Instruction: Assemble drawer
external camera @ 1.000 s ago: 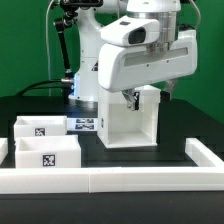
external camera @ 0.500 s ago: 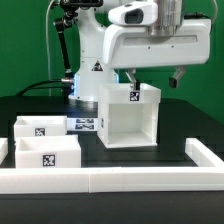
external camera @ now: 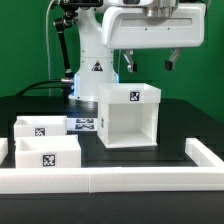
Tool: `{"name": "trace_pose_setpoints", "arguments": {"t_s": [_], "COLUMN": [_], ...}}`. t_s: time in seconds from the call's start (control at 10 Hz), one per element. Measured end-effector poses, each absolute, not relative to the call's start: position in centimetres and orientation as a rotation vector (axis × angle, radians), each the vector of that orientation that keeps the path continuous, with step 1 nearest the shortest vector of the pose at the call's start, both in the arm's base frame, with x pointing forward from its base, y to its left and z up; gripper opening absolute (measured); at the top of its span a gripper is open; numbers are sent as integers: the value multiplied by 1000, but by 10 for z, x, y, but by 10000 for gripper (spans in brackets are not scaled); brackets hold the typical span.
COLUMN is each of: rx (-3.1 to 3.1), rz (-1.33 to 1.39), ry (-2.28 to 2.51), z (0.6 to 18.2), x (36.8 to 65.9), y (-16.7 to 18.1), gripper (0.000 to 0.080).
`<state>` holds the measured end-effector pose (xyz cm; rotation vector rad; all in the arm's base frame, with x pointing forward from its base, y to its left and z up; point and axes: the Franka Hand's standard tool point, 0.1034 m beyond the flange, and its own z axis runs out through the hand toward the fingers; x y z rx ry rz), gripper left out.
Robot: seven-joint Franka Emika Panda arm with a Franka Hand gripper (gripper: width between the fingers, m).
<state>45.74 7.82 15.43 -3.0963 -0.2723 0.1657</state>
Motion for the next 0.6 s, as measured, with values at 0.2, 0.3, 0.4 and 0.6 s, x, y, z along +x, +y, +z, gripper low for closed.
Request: {"name": "trace_pose_setpoints", "arguments": {"t_s": [0.2, 0.3, 0.4, 0.6], "rx": [-3092, -3092, -3092, -3090], "rz": [173, 172, 172, 178], "ry": [-275, -273, -273, -269], "z": [143, 144, 144, 141], "x": [445, 446, 446, 446], "y": [82, 81, 81, 80], "gripper": [649, 649, 649, 649]}}
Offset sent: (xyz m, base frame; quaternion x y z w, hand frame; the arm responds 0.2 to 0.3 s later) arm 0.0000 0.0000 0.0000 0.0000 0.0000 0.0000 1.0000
